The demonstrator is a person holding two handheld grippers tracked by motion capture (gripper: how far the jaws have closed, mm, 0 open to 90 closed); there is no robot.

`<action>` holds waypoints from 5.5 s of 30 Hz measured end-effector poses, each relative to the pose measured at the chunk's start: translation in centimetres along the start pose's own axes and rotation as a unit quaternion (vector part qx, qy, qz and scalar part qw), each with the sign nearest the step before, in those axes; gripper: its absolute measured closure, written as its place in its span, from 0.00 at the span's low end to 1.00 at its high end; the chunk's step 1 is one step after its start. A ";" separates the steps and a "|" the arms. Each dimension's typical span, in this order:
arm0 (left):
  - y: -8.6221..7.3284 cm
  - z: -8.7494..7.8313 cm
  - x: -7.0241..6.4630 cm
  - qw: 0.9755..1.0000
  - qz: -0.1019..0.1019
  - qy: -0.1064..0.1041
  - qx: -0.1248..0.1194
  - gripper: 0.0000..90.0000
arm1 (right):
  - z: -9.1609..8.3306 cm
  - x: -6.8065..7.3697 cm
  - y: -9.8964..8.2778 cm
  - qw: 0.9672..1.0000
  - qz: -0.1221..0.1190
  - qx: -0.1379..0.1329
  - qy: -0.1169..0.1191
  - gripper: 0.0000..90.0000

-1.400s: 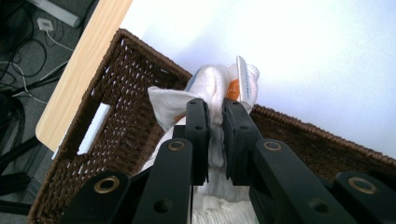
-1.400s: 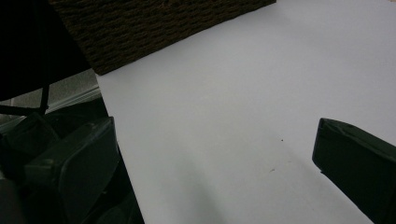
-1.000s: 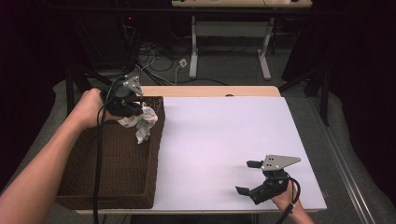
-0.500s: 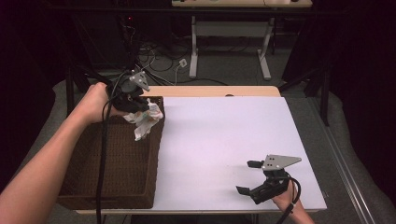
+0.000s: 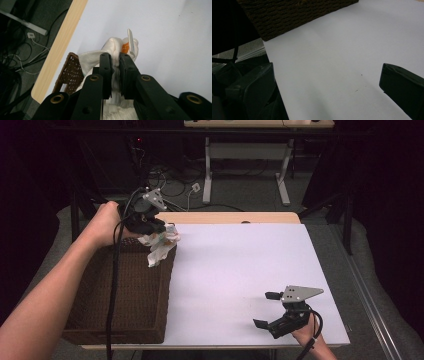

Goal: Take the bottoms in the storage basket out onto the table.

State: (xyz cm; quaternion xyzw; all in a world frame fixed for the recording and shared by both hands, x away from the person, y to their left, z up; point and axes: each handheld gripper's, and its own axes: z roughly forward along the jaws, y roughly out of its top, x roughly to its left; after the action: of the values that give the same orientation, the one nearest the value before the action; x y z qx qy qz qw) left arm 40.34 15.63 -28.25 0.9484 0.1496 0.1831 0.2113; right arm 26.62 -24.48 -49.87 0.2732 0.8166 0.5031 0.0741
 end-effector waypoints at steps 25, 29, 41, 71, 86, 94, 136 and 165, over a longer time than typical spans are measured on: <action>2.8 -0.8 -1.0 0.999 0.028 -0.004 -0.023 0.91 | 0.0 0.0 0.0 1.000 0.000 0.000 -0.001 0.00; 3.1 -0.5 -1.2 0.999 0.029 -0.011 -0.026 0.91 | 0.0 0.0 0.0 1.000 -0.001 0.001 -0.001 0.00; 4.2 0.8 -1.6 0.999 0.030 -0.032 -0.019 0.91 | 0.0 0.1 0.0 1.000 0.002 0.000 0.003 0.00; 5.3 2.5 -2.3 0.998 0.013 -0.054 -0.044 0.91 | 0.2 0.1 0.1 1.000 -0.003 0.000 0.004 0.00; 5.4 4.4 -2.9 0.997 0.007 -0.064 -0.043 0.91 | 0.1 0.1 0.1 1.000 -0.005 0.002 0.003 0.00; 5.7 5.6 -3.4 0.997 0.005 -0.065 -0.051 0.91 | 0.2 0.0 0.0 1.000 -0.003 0.001 0.003 0.00; 5.0 9.1 -5.0 0.996 -0.039 -0.050 -0.056 0.90 | 0.0 0.0 0.0 1.000 -0.004 0.002 0.000 0.00; 4.2 13.6 -7.1 0.992 -0.076 -0.065 -0.083 0.90 | -0.1 0.1 0.0 1.000 -0.001 0.001 0.000 0.00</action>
State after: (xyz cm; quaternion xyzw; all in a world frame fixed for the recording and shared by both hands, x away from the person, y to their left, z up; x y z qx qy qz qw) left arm 40.48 4.76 -39.85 0.9234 0.1917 0.1164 0.3116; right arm 26.53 -24.50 -49.83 0.2721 0.8175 0.5022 0.0745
